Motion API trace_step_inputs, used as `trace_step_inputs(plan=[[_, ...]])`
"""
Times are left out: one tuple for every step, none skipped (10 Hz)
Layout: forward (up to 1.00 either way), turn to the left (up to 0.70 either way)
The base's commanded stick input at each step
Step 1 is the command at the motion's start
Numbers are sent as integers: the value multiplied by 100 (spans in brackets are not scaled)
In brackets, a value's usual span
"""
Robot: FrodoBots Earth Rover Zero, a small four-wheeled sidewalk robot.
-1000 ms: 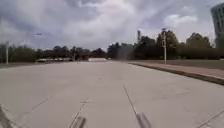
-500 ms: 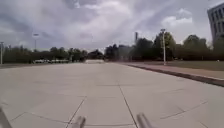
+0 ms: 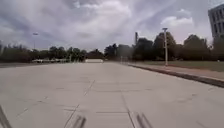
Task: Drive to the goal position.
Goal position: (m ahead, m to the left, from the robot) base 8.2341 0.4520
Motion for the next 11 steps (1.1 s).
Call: trace_step_inputs(plan=[[100,0],[100,0],[100,0],[100,0],[100,0],[100,0],[100,0],[100,0],[100,0],[100,0],[100,0]])
